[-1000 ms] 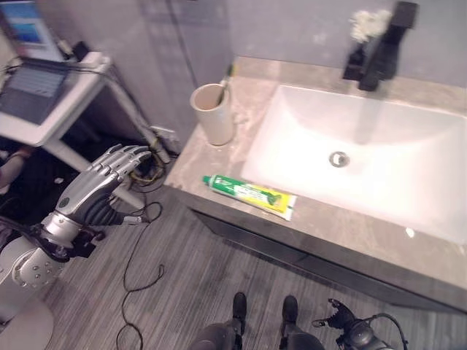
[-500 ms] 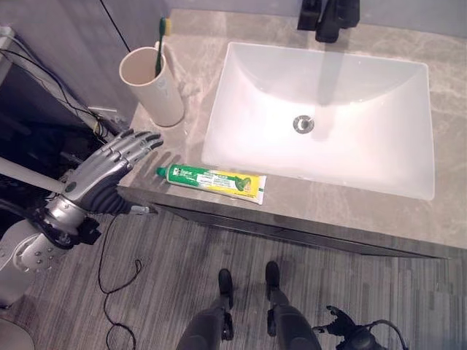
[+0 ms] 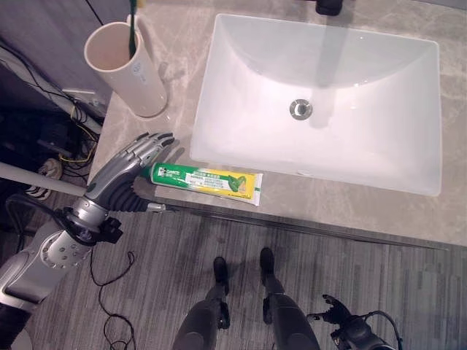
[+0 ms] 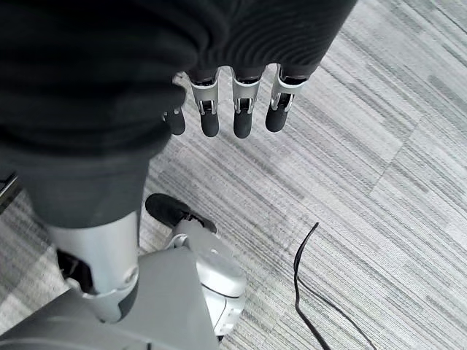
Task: Put brush and paste in cup on sink, flatten towel.
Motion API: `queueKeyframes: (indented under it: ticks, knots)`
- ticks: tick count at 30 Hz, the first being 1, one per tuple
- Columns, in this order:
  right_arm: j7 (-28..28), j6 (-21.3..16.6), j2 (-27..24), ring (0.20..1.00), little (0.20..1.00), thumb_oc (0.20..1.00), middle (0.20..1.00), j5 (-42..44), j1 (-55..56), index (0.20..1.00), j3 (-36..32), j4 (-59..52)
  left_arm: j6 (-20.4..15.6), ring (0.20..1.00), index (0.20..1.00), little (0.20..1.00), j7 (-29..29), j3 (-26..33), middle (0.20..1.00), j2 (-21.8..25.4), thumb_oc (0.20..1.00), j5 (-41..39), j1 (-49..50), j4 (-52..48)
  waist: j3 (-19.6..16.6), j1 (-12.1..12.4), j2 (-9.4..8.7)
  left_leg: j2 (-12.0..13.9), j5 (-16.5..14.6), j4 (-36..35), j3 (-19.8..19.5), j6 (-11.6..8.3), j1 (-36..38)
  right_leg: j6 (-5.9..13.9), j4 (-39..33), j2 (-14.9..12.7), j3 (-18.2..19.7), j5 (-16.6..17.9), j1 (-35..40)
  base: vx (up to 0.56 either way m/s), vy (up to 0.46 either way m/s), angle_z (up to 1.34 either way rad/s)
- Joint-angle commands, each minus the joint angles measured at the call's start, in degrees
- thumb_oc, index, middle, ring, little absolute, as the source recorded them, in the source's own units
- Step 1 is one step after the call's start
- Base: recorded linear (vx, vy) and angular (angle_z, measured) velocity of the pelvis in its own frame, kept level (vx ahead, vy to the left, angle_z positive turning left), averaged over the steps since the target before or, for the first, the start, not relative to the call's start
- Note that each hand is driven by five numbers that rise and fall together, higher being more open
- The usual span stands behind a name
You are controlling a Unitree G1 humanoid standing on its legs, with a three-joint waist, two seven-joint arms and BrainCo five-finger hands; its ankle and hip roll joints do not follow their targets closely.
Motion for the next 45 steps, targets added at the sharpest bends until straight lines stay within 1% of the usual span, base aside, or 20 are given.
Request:
queueKeyframes:
  ticks: [1,6,7,8,9,10,11,12,13,14,20,29,35,37,38,41,42,43,44,45]
  knots:
    - [-0.7,0.5,1.1,1.000,1.000,1.000,1.000,0.8,-0.1,1.000,0.4,1.4,-0.6,1.000,1.000,1.000,0.2,-0.7,1.000,-0.4,1.000,-3.2,-1.7,0.7,-2.3,-0.1,-1.15,-0.3,-1.0,0.3,0.2,-1.72,0.3,5.34,0.1,-4.4,1.3,4.0,-1.4,0.03,-0.007,-0.04]
    - [-0.4,0.4,1.4,1.000,1.000,1.000,1.000,1.5,-0.2,1.000,0.3,1.5,-0.3,1.000,1.000,1.000,-0.5,-1.9,1.000,-1.3,1.000,-3.4,-2.2,1.6,-2.2,-0.3,-1.50,0.0,-1.1,0.3,0.9,-1.79,0.3,5.46,0.1,-4.0,1.9,4.1,-1.8,0.03,-0.007,-0.02]
    - [-0.4,0.4,1.3,1.000,1.000,1.000,1.000,1.6,-0.3,1.000,0.4,1.6,0.0,0.909,0.909,0.909,-1.3,-2.6,0.909,-1.3,0.909,-3.9,-2.3,1.9,-2.2,-0.4,-1.55,0.1,-1.2,0.3,1.1,-1.83,0.4,5.46,0.1,-3.9,2.1,4.1,-1.9,0.03,-0.017,-0.06]
    - [-0.4,0.4,1.3,1.000,1.000,1.000,1.000,1.6,-0.3,1.000,0.4,1.6,0.0,0.768,0.768,0.768,-1.3,-2.7,0.768,-1.3,0.768,-3.9,-2.4,1.9,-2.2,-0.3,-1.55,0.1,-1.2,0.3,1.1,-1.83,0.4,5.46,0.1,-3.9,2.1,4.1,-1.9,0.04,-0.018,-0.14]
    - [-0.4,0.5,1.3,1.000,1.000,1.000,1.000,1.6,-0.5,1.000,0.3,1.7,0.4,0.539,0.539,0.539,-2.0,-3.2,0.539,-1.3,0.539,-4.3,-2.7,2.0,-2.2,-0.4,-1.44,0.1,-1.3,0.3,1.2,-1.92,0.5,5.47,0.1,-3.8,2.2,4.0,-1.9,0.03,-0.011,-0.14]
    - [-0.4,0.6,1.4,1.000,1.000,1.000,1.000,1.5,-0.5,1.000,0.3,1.8,0.4,0.504,0.504,0.504,-2.2,-3.4,0.504,-1.2,0.504,-4.1,-2.8,2.1,-2.2,-0.4,-1.38,0.1,-1.3,0.3,1.2,-1.94,0.6,5.46,0.1,-3.8,2.2,4.0,-1.9,0.03,-0.011,-0.13]
    - [-0.4,0.6,1.4,1.000,1.000,1.000,1.000,1.5,-0.5,1.000,0.3,1.8,0.4,0.423,0.423,0.423,-2.2,-3.4,0.423,-1.2,0.423,-4.1,-2.8,2.1,-2.2,-0.3,-1.38,0.1,-1.3,0.3,1.2,-1.95,0.6,5.46,0.1,-3.8,2.2,4.0,-1.9,0.02,-0.008,-0.06]
    - [-0.4,0.6,1.2,1.000,1.000,1.000,1.000,1.4,-0.6,1.000,0.4,1.8,0.4,0.423,0.423,0.423,-2.5,-3.8,0.423,-1.0,0.423,-3.6,-2.9,2.4,-2.3,-0.4,-1.29,0.1,-1.4,0.3,1.2,-1.94,0.7,5.46,0.1,-3.8,2.3,3.9,-1.8,0.04,-0.002,-0.02]
    - [-0.4,0.5,0.9,1.000,1.000,1.000,1.000,1.5,-0.7,1.000,0.2,1.9,0.5,0.247,0.247,0.247,-2.4,-5.0,0.247,0.3,0.247,-1.5,-3.4,3.1,-2.5,-0.6,-1.09,0.2,-1.6,0.3,1.4,-1.99,1.0,5.47,0.1,-3.7,2.6,3.8,-1.7,0.04,-0.002,-0.01]
    - [-0.4,0.5,0.8,1.000,1.000,1.000,1.000,1.5,-0.8,1.000,0.2,1.8,0.5,0.200,0.200,0.200,-2.3,-5.5,0.200,1.1,0.200,-0.4,-3.6,2.8,-2.5,-0.6,-0.97,0.2,-1.6,0.3,1.4,-2.01,1.2,5.45,0.1,-3.7,2.7,3.7,-1.6,0.00,0.000,0.00]
    - [-0.4,0.5,0.2,1.000,1.000,1.000,1.000,1.7,-1.1,1.000,-0.5,2.2,1.0,0.200,0.200,0.200,-4.5,-6.9,0.200,4.5,0.200,1.7,-2.5,2.7,-3.2,-0.5,-0.27,0.4,-2.1,0.3,2.0,-1.98,2.2,5.42,0.1,-3.3,3.5,3.4,-1.2,0.01,0.000,-0.03]
    - [-0.9,0.6,-0.6,1.000,1.000,1.000,1.000,2.6,0.3,1.000,-3.0,3.9,1.0,0.200,0.200,0.200,-4.1,-6.3,0.200,5.1,0.200,5.7,-2.3,3.6,-4.9,-0.9,0.55,0.7,-2.7,0.3,2.5,-2.13,4.2,5.56,0.1,-3.0,4.2,3.0,0.3,0.02,-0.008,-0.10]
    - [-0.4,0.9,-1.7,1.000,1.000,1.000,1.000,14.2,3.9,1.000,-14.4,10.1,0.8,0.200,0.200,0.200,-2.0,-6.6,0.200,3.0,0.200,12.0,-4.9,5.1,-9.5,-2.3,-0.14,1.6,-3.8,0.3,2.1,-2.30,9.0,5.79,0.1,-2.5,3.5,1.7,5.1,0.07,-0.035,-0.08]
    - [-0.5,1.3,-4.3,1.000,1.000,1.000,1.000,19.1,5.8,1.000,-19.9,12.9,0.4,0.200,0.200,0.200,-0.3,-9.0,0.200,5.0,0.200,18.1,-10.4,4.0,-11.8,-3.5,-1.21,2.4,-4.6,0.3,2.0,-2.47,11.4,6.09,0.1,-1.9,3.1,1.1,7.5,0.06,-0.055,0.03]
    - [-0.5,1.3,-4.3,1.000,1.000,1.000,1.000,19.1,5.8,1.000,-20.0,12.9,0.5,0.200,0.200,0.200,-0.2,-9.3,0.200,5.0,0.200,18.2,-10.7,4.1,-11.7,-3.4,-1.32,2.3,-4.2,0.3,2.0,-2.51,11.3,6.02,0.1,-2.0,3.1,1.4,7.3,0.04,-0.050,0.05]
    - [-1.2,1.6,-9.5,1.000,1.000,1.000,1.000,25.9,6.0,1.000,-26.6,15.8,0.3,0.200,0.200,0.200,2.0,-12.7,0.200,5.5,0.200,21.1,-18.2,3.3,-14.1,-4.2,-2.48,2.8,-4.6,0.3,1.7,-2.60,12.6,6.15,0.1,-1.7,2.7,1.2,8.9,0.02,-0.050,0.04]
    - [-5.1,-1.7,-14.7,1.000,1.000,1.000,1.000,31.9,5.0,1.000,-32.1,11.0,0.2,0.200,0.200,0.200,5.6,-13.0,0.200,5.1,0.200,22.8,-21.6,2.7,-15.5,-5.5,-3.05,3.2,-5.1,0.3,2.0,-2.71,13.5,6.41,0.1,-1.4,2.9,1.1,9.7,-0.01,-0.032,0.14]
    - [-5.2,-1.7,-14.6,1.000,1.000,1.000,1.000,31.9,5.1,1.000,-32.2,10.8,0.2,0.200,0.200,0.200,5.8,-13.1,0.200,5.0,0.200,22.9,-21.7,2.8,-15.4,-5.4,-3.13,3.2,-4.7,0.3,2.1,-2.74,13.3,6.34,0.1,-1.5,2.9,1.4,9.6,0.00,-0.014,0.13]
    - [-6.7,-4.3,-15.3,1.000,1.000,1.000,1.000,34.2,6.2,1.000,-34.8,3.3,0.2,0.200,0.200,0.200,8.5,-12.2,0.200,4.7,0.200,25.2,-22.6,2.6,-16.0,-6.4,-3.23,3.3,-4.7,0.3,2.5,-2.75,13.7,6.46,0.1,-1.3,3.3,1.5,9.8,0.00,0.000,0.00]
    - [-8.7,-5.8,-15.5,1.000,1.000,1.000,1.000,32.2,7.9,1.000,-36.1,-2.7,0.3,0.200,0.200,0.200,10.1,-11.4,0.200,4.6,0.200,27.0,-22.9,2.5,-16.4,-6.9,-3.27,3.3,-4.9,0.3,2.7,-2.72,14.1,6.54,0.2,-1.2,3.5,1.5,10.1,0.01,0.028,-0.08]
